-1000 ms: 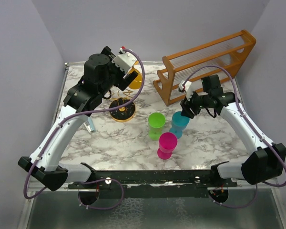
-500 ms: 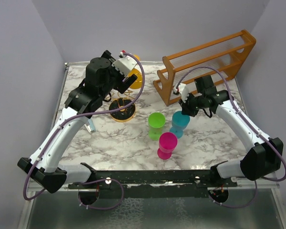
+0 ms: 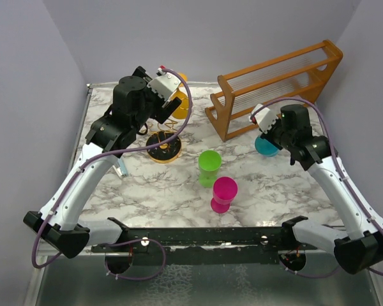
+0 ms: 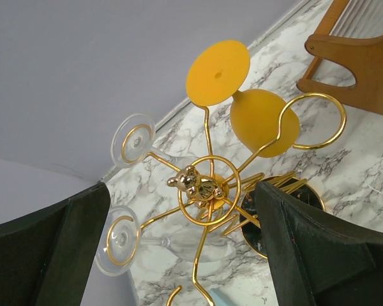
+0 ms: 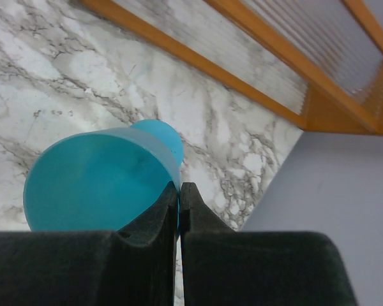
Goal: Place the wine glass upside down on the wine glass rack
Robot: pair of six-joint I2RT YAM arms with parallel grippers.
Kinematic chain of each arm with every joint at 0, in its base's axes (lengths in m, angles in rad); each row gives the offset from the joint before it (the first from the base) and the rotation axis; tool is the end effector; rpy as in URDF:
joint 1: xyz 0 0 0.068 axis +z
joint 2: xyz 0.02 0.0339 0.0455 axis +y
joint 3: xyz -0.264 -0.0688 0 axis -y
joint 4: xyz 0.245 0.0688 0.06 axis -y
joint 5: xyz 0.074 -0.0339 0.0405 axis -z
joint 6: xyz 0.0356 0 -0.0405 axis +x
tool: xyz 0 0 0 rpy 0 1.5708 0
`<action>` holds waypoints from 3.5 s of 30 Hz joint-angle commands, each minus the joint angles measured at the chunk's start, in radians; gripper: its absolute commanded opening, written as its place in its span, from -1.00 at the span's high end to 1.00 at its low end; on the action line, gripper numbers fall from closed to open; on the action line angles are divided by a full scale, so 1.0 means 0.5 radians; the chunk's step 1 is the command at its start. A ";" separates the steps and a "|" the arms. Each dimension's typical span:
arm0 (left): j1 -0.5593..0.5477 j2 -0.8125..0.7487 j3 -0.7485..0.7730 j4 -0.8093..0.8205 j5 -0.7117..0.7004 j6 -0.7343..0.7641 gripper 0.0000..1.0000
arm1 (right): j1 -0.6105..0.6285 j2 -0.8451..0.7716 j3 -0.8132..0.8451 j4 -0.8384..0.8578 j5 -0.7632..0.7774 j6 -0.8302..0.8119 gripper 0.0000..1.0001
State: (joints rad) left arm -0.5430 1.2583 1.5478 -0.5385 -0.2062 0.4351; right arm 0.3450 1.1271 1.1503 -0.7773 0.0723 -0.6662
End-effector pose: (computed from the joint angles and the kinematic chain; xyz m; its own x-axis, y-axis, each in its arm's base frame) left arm 0.2281 -0.1291 0.4653 -0.0498 0.5119 -0.8576 0.3935 0.7992 0.4543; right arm 0.2173 0.0754 0.3426 -0.3287 -0.7731 -0.5425 -0.6244 0.6088 -0.4893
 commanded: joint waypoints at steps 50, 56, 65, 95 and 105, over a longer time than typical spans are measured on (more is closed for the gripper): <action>0.339 0.148 0.069 0.627 1.936 -1.980 -0.65 | 0.002 0.037 1.139 0.578 -1.599 0.869 0.98; 0.310 0.154 0.000 0.681 1.980 -2.041 -0.36 | 0.001 0.018 1.128 0.588 -1.622 0.882 0.98; 0.272 0.176 -0.048 0.749 2.061 -2.120 0.33 | 0.000 0.000 1.080 0.612 -1.586 0.862 0.98; 0.366 0.078 0.257 0.276 1.527 -1.475 1.00 | 0.000 -0.264 0.764 0.469 -1.239 0.424 -1.00; 0.377 0.030 0.546 -0.036 1.054 -0.783 1.00 | 0.000 -0.443 0.532 0.250 -1.210 0.007 -0.99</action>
State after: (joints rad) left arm -0.3595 1.3037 1.7554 -0.4904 0.4538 -0.1486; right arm 0.3470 0.9276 1.4612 -0.5827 -0.5621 -0.5495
